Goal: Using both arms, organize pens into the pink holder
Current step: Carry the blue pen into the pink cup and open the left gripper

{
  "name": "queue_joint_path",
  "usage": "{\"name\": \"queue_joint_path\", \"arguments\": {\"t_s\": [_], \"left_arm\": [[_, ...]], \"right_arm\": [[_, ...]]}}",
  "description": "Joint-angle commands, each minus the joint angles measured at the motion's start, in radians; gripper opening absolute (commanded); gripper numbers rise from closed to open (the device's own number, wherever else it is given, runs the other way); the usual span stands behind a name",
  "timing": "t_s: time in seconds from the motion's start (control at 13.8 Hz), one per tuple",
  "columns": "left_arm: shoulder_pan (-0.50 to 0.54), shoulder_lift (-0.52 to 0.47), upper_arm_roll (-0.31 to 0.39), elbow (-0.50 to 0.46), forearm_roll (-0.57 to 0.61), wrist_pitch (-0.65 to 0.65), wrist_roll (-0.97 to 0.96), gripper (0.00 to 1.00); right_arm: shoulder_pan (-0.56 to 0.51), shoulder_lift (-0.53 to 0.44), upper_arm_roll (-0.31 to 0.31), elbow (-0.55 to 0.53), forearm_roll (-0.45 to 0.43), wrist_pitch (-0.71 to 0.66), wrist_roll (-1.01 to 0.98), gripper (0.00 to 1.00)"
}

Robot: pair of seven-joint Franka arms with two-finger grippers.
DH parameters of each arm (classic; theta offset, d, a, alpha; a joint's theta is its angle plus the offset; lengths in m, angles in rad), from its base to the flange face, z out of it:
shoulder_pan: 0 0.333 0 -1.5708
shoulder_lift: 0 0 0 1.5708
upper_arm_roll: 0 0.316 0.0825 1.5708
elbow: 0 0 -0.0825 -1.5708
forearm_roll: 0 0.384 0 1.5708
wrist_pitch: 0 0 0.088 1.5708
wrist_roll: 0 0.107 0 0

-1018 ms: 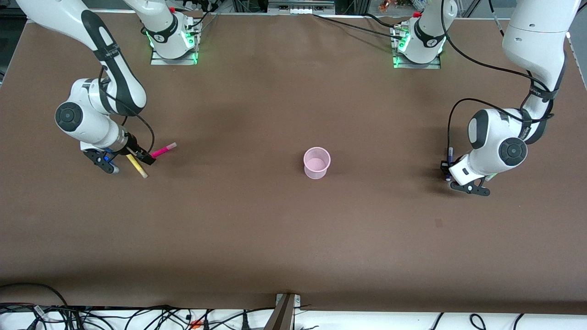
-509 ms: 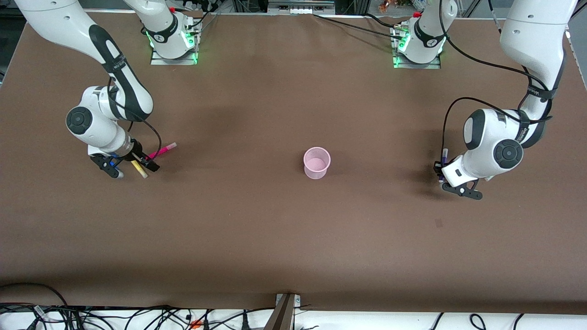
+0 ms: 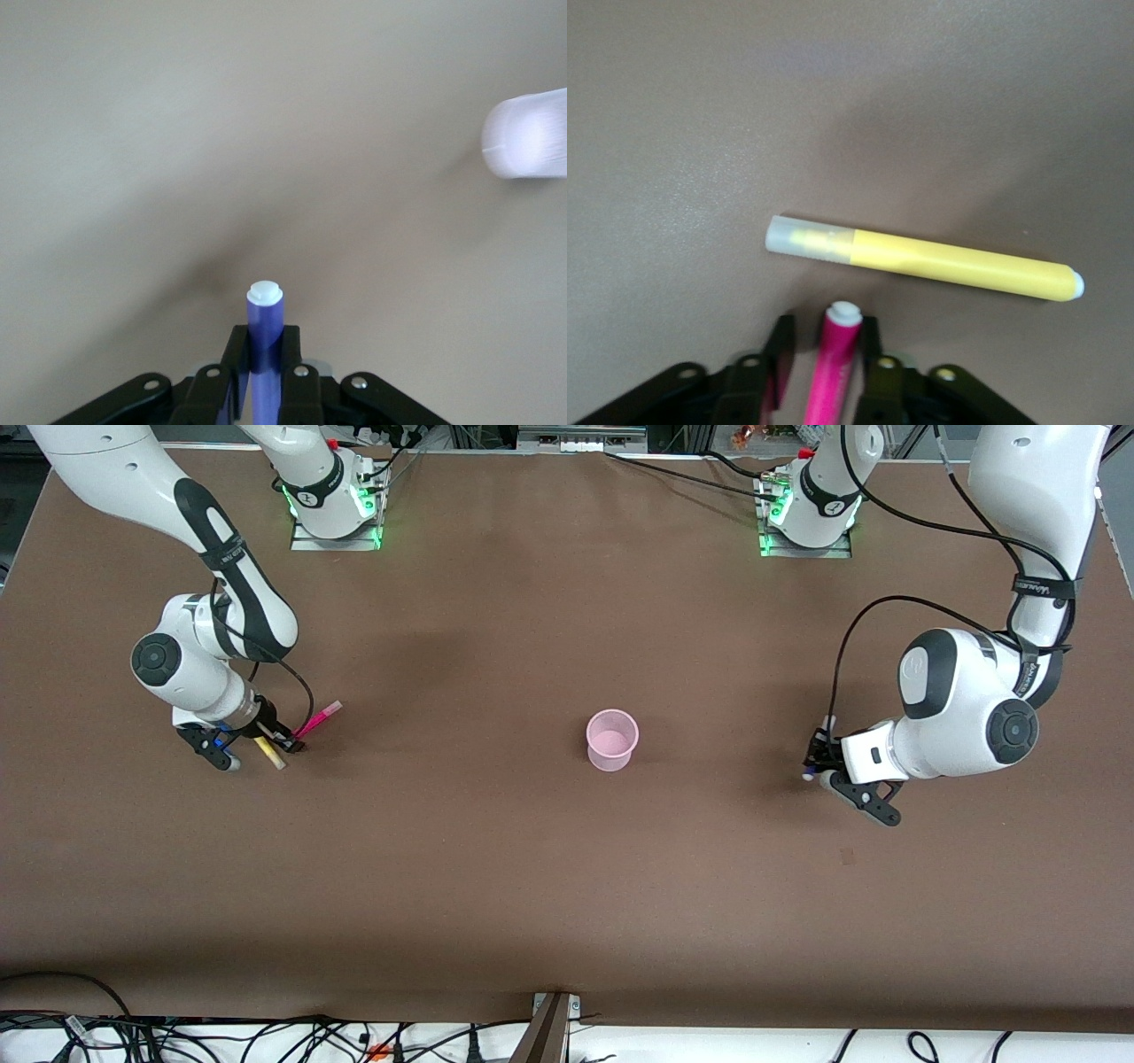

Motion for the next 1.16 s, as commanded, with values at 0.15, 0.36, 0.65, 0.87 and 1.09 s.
{"name": "queue_joint_path", "arguments": {"t_s": [0.15,0.36,0.65,0.87,1.09], "left_arm": [[-0.015,0.019,-0.070,0.023,-0.387,-0.017,0.260,0.00],[-0.018,0.043,-0.174,0.025,-0.558,-0.017,0.413,0.00],[-0.019,0.134,-0.274,0.104,-0.656,-0.014,0.634,0.00],[-0.042,0.218,-0.276,0.141,-0.817,-0.011,0.933,0.00],[-0.065,0.234,-0.276,0.129,-0.899,0.015,1.125,0.00]], "right_arm": [[-0.006,-0.022,0.006,-0.007,0.014,-0.004,-0.003,0.00],[0.002,-0.125,0.030,0.051,0.014,-0.234,0.069,0.00],[0.013,-0.164,0.073,0.330,0.007,-0.674,0.158,0.00],[0.054,-0.157,0.072,0.448,-0.001,-0.791,0.215,0.00],[0.092,-0.145,0.073,0.496,-0.064,-0.791,0.297,0.00]]}}
